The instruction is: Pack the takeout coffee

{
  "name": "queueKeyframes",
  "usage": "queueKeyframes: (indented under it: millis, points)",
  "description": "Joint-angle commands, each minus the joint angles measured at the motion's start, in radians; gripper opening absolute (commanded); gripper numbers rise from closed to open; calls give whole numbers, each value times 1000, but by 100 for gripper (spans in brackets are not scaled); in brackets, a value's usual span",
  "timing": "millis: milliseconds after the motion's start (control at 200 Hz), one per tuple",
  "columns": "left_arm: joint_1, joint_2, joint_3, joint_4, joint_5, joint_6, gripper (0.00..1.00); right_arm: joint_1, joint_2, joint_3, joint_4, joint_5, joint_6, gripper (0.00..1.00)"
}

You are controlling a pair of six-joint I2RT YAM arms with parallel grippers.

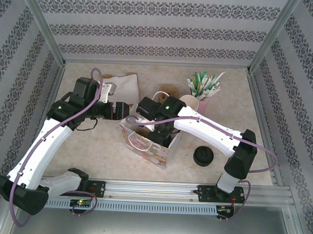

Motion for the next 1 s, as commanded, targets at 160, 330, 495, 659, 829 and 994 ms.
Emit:
queueKeyframes:
  millis: [160, 330, 495, 659, 829, 994]
  points:
    - [-10, -3, 43, -42, 33, 38, 83, -12, -20, -41, 32, -4, -36, 52]
    - [-10, -2, 53, -49, 33, 38, 84, -18, -20, -69, 51, -14, -36, 52]
    - [-10, -1, 51, -45, 50, 37, 84, -22, -20, -93, 80, -33, -34, 52]
    - [-10, 3, 47, -44, 68, 38, 85, -23, -15, -110, 102, -49, -30, 51]
    - [-18, 16, 46, -58, 66, 48, 84, -25, -18, -133, 118, -56, -27, 51]
    - [-25, 30, 44, -72, 52, 61, 84, -24, -14, -165, 135, -69, -21, 51]
